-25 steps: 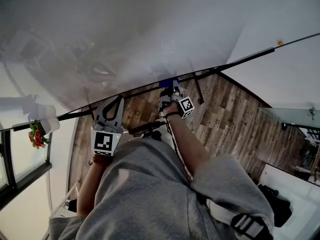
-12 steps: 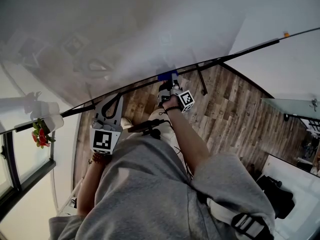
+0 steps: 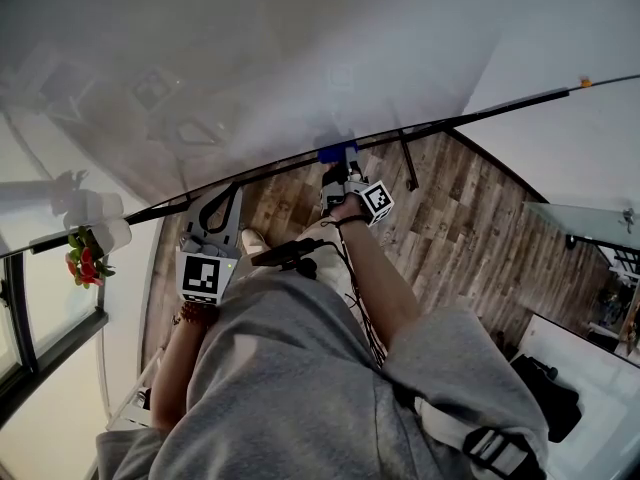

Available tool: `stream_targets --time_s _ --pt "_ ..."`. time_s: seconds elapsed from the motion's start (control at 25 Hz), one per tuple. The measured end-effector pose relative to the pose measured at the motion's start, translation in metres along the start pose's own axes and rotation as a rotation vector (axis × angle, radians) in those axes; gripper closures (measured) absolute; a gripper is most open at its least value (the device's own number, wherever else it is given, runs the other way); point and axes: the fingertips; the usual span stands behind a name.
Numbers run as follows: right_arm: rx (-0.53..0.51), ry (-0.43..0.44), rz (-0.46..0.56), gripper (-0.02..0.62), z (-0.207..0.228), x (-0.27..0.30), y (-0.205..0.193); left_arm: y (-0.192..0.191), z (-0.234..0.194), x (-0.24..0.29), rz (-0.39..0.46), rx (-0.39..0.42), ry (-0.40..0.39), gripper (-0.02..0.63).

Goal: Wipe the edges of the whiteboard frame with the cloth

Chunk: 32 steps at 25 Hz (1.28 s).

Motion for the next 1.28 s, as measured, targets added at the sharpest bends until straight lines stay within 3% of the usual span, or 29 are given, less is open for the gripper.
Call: stream_targets --time_s 0.28,0.48,1.28 --pt "-0.076 -0.026 -0.104 0.514 -0.011 -0.003 -0.033 -0.003 -0.008 -0.002 0.003 0.004 -0.01 0.594" --pt "-0.118 0.003 -0.157 0.515 -0.005 -0.002 -0.041 -0.009 -0.008 -0.007 -0.024 -0.02 -0.02 0.594" --pt "-0.116 0.005 -0.196 0.515 -0.001 -0.008 -0.105 -0.031 -0.051 -0.046 -0.007 -0.002 0.018 0.594"
Point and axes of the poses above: the fingertips, and each gripper's own axes: x forward along the fingers, z to its right, y out of its top
